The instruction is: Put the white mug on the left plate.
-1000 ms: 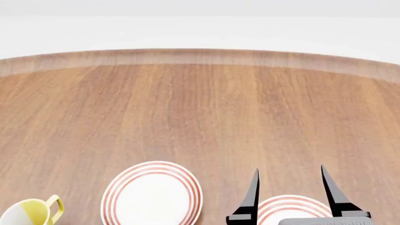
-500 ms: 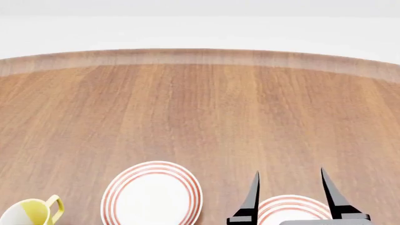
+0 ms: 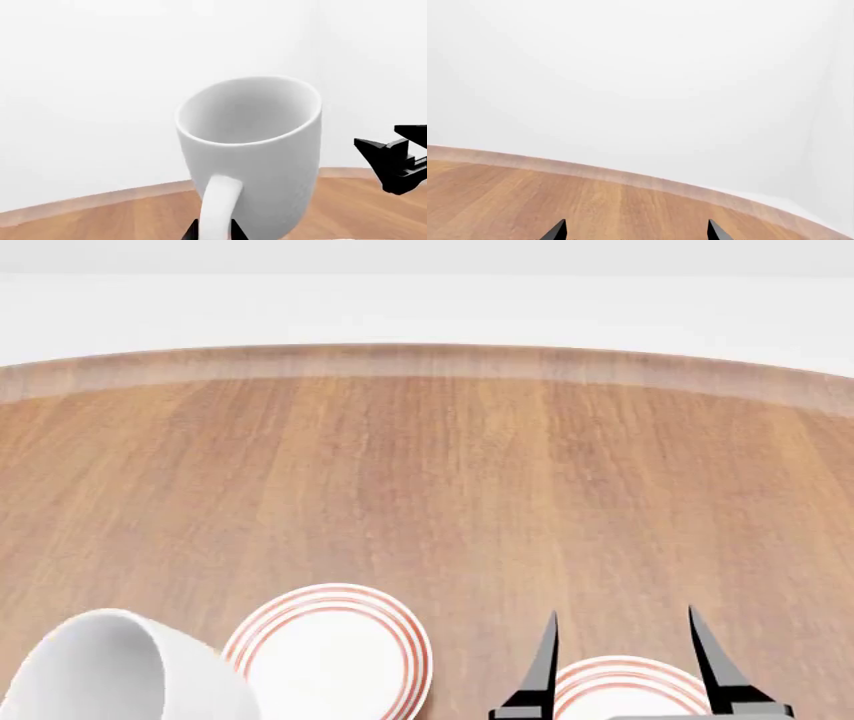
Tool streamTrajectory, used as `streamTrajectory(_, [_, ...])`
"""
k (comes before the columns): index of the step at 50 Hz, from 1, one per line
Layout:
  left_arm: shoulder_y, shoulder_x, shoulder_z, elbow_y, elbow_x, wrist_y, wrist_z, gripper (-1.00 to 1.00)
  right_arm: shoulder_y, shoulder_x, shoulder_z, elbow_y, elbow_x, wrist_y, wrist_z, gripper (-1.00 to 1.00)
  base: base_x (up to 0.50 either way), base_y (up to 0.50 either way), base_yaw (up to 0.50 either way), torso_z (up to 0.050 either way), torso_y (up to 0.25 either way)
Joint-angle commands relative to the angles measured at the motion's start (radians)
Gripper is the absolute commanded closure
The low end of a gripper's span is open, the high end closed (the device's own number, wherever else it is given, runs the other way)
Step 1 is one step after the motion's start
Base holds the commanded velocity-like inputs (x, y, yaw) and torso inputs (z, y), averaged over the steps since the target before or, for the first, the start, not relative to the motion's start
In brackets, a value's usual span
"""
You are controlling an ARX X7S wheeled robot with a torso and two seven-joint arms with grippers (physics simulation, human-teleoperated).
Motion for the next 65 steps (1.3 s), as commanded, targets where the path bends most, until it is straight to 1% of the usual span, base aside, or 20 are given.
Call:
streamTrajectory(1, [-0.044, 0.005, -0.005, 0.056, -0.056, -0.055, -0.025, 1.00, -0.006, 0.002, 0.001, 0.008, 0.005, -0.012, 0.004, -1.00, 0.00, 0.00, 0.00, 0.000, 0.000])
streamTrajectory(8, [-0.083, -0.026, -0.012, 0.061, -0.055, -0.113, -0.020, 1.00, -0.002, 0.001, -0.003, 0.023, 0.006, -0.022, 0.004, -1.00, 0.00, 0.00, 0.00, 0.000, 0.000])
streamTrajectory(17, [-0.207, -0.049, -0.028, 0.057, -0.096, -0.233, -0.030, 1.00, 0.005, 0.003, -0.010, 0.011, 0.005, -0.006, 0.008, -1.00, 0.00, 0.00, 0.00, 0.000, 0.000])
streamTrajectory(24, [-0.297, -0.038, -0.012, 0.012, -0.098, -0.301, -0.023, 1.00, 0.002, 0.004, -0.006, 0.024, 0.010, -0.020, 0.009, -1.00, 0.00, 0.00, 0.00, 0.000, 0.000])
streamTrajectory(31, [-0.400, -0.029, 0.039, -0.048, -0.100, -0.386, 0.025, 1.00, 0.007, 0.007, -0.006, 0.010, 0.016, -0.004, 0.011, -1.00, 0.00, 0.00, 0.00, 0.000, 0.000])
streamTrajectory(32, [-0.407, -0.031, 0.050, -0.059, -0.077, -0.387, 0.032, 1.00, 0.007, 0.006, -0.008, 0.010, 0.015, -0.003, 0.011, -1.00, 0.00, 0.00, 0.00, 0.000, 0.000])
streamTrajectory(34, [-0.418, -0.026, 0.050, -0.067, -0.094, -0.393, 0.037, 1.00, 0.006, 0.007, -0.009, 0.009, 0.015, -0.004, 0.012, -1.00, 0.00, 0.00, 0.00, 0.000, 0.005])
streamTrajectory(44, [-0.473, -0.028, 0.111, -0.122, -0.057, -0.433, 0.100, 1.00, 0.008, 0.009, -0.010, 0.014, 0.016, -0.007, 0.015, -1.00, 0.00, 0.00, 0.00, 0.000, 0.000])
streamTrajectory(51, [-0.542, 0.005, 0.116, -0.204, -0.083, -0.457, 0.125, 1.00, 0.008, 0.010, -0.014, 0.033, 0.015, -0.021, 0.015, -1.00, 0.00, 0.00, 0.00, 0.000, 0.000])
streamTrajectory(58, [-0.600, 0.035, 0.134, -0.279, -0.072, -0.477, 0.141, 1.00, 0.003, 0.010, -0.013, 0.037, 0.018, -0.028, 0.018, -1.00, 0.00, 0.00, 0.00, 0.000, 0.000])
streamTrajectory(65, [-0.634, 0.049, 0.151, -0.322, -0.060, -0.490, 0.157, 1.00, -0.003, 0.014, -0.010, 0.023, 0.022, -0.025, 0.022, -1.00, 0.00, 0.00, 0.00, 0.000, 0.000])
